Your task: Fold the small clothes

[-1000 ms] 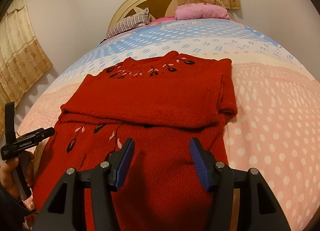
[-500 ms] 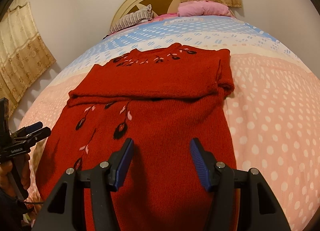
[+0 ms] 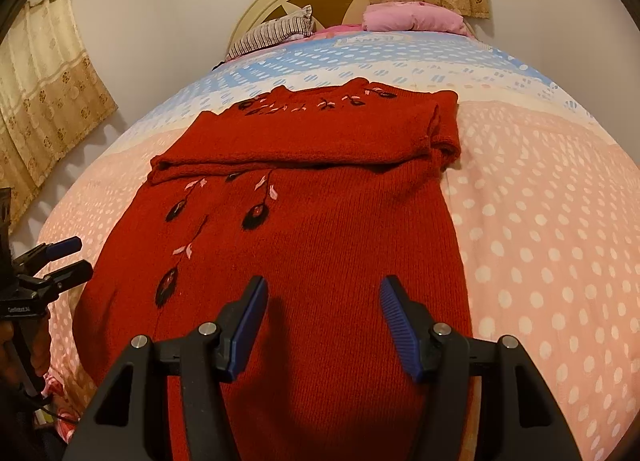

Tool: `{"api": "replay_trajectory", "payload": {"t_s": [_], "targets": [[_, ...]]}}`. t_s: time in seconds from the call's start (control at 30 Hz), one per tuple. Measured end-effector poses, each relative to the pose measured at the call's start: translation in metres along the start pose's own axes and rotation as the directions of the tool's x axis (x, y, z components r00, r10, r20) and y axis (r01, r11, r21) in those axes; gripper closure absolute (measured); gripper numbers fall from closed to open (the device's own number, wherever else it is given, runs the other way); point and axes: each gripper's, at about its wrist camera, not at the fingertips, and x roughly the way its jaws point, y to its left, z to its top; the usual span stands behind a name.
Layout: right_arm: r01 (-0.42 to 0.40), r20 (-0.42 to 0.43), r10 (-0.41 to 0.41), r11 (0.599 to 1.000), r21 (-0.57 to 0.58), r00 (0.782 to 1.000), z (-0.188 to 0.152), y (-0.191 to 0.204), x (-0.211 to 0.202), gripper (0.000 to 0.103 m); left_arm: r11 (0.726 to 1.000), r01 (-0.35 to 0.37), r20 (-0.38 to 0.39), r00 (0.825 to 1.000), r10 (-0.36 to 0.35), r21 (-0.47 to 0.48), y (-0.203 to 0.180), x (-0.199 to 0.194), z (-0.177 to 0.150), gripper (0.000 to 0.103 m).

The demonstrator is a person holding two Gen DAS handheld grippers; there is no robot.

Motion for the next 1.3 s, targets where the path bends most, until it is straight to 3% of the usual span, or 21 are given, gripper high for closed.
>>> {"api": "replay_trajectory", "payload": {"t_s": [0.37, 0.5, 0.8, 0.9, 1.07, 1.13, 1.3], "targets": [[0.009, -0.011, -0.009, 0.999, -0.043, 1.0, -0.019, 0.005, -0.012, 0.042, 0.997, 0.035, -0.017, 0.999, -0.036, -0.068, 0.025, -0.031, -0.03, 0.0], [0.025, -0.001, -0.025, 0.997, -0.077, 1.0, -0.029, 0.008, -0.019, 0.041, 0.988, 0.094, -0.061, 0.993, -0.102, -0.126, 0.035, -0.039, -0.05, 0.001], [0.04, 0.013, -0.039, 0.994, -0.106, 0.999, -0.036, 0.013, -0.021, 0.034, 0.943, 0.251, -0.17, 0.942, -0.291, -0.22, 0.032, -0.021, -0.073, 0.026], [0.039, 0.014, -0.038, 0.993, -0.108, 0.999, -0.038, 0.012, -0.022, 0.034, 0.925, 0.301, -0.198, 0.916, -0.348, -0.232, 0.026, -0.014, -0.077, 0.027], [0.043, 0.022, -0.041, 0.993, -0.112, 0.999, -0.039, 0.015, -0.022, 0.033, 0.912, 0.324, -0.214, 0.9, -0.38, -0.253, 0.022, -0.003, -0.084, 0.027], [0.044, 0.024, -0.041, 0.992, -0.116, 0.999, -0.04, 0.014, -0.023, 0.033, 0.898, 0.344, -0.201, 0.893, -0.403, -0.273, 0.024, -0.003, -0.085, 0.032], [0.033, 0.019, -0.031, 0.995, -0.098, 0.999, -0.039, 0.012, -0.026, 0.033, 0.896, 0.364, -0.181, 0.892, -0.414, -0.255, 0.024, -0.011, -0.082, 0.061]]}}
